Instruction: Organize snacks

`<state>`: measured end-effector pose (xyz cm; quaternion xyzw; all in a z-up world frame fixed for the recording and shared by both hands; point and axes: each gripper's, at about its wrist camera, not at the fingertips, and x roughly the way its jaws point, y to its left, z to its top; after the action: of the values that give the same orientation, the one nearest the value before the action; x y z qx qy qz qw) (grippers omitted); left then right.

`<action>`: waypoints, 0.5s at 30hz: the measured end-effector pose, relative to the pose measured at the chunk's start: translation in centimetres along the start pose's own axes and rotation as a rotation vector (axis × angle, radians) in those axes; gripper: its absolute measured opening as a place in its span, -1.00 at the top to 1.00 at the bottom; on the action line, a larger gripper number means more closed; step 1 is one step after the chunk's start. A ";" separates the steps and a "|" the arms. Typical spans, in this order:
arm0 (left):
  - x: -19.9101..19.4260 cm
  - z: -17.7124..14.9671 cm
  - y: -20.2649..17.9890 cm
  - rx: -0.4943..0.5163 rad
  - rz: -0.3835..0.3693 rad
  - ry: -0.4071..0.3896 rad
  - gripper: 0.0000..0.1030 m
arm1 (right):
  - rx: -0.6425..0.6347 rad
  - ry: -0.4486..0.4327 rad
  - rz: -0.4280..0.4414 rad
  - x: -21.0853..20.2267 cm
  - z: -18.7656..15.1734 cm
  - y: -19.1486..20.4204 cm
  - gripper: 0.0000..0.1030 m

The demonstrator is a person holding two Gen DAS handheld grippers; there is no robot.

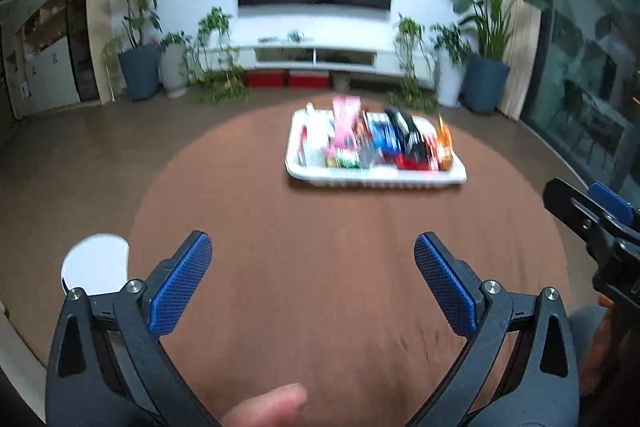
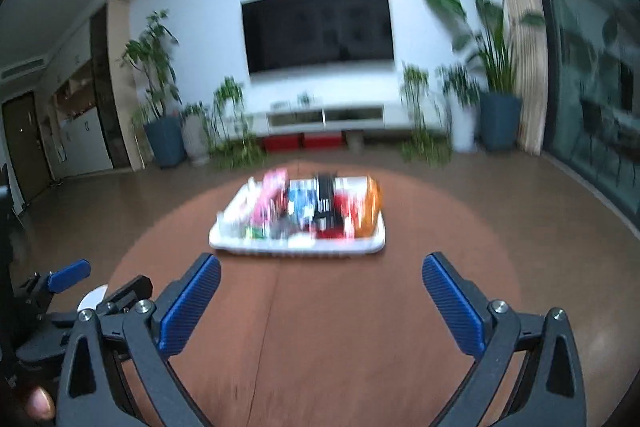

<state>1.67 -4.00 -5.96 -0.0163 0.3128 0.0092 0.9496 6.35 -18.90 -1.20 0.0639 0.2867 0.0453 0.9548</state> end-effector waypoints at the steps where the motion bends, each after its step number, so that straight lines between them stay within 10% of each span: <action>1: 0.2 -0.9 -0.3 0.005 -0.007 0.017 -0.99 | 0.012 0.010 -0.006 0.0 -0.8 -0.3 -1.00; 15: 3.2 -4.1 -1.1 -0.002 0.004 0.136 -0.99 | 0.074 0.053 -0.059 -0.6 -5.1 -2.1 -1.00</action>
<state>1.85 -5.25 -11.16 -0.0172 0.3767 0.0103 0.9261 3.13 -20.58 -5.38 0.0895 0.3152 0.0079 0.9447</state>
